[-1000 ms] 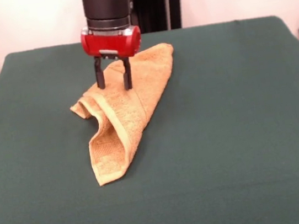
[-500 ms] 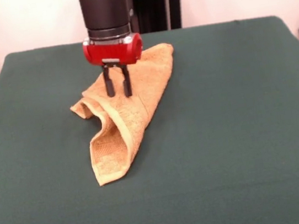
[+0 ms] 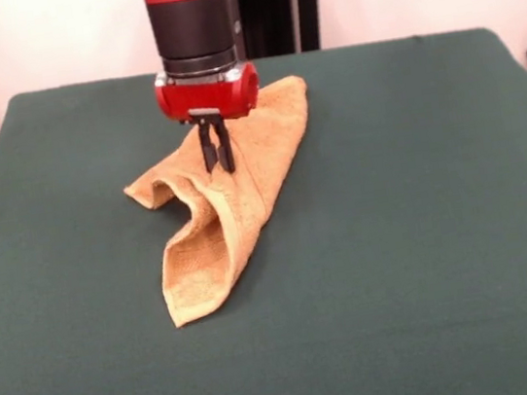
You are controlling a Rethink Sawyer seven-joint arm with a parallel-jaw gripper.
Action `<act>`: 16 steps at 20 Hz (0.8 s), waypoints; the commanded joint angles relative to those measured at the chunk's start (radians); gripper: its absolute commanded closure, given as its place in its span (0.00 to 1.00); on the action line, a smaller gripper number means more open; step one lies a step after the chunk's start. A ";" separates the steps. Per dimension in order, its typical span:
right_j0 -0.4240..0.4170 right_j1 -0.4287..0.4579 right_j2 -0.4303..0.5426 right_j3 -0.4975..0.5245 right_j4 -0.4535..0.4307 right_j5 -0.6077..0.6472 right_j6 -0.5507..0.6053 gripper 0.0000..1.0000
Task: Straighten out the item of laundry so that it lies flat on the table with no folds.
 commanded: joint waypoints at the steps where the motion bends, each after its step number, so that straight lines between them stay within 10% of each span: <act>1: 0.085 0.029 0.045 0.015 -0.011 -0.052 0.138 1.00; 16: 0.268 -0.295 -0.070 0.117 0.151 0.254 0.208 1.00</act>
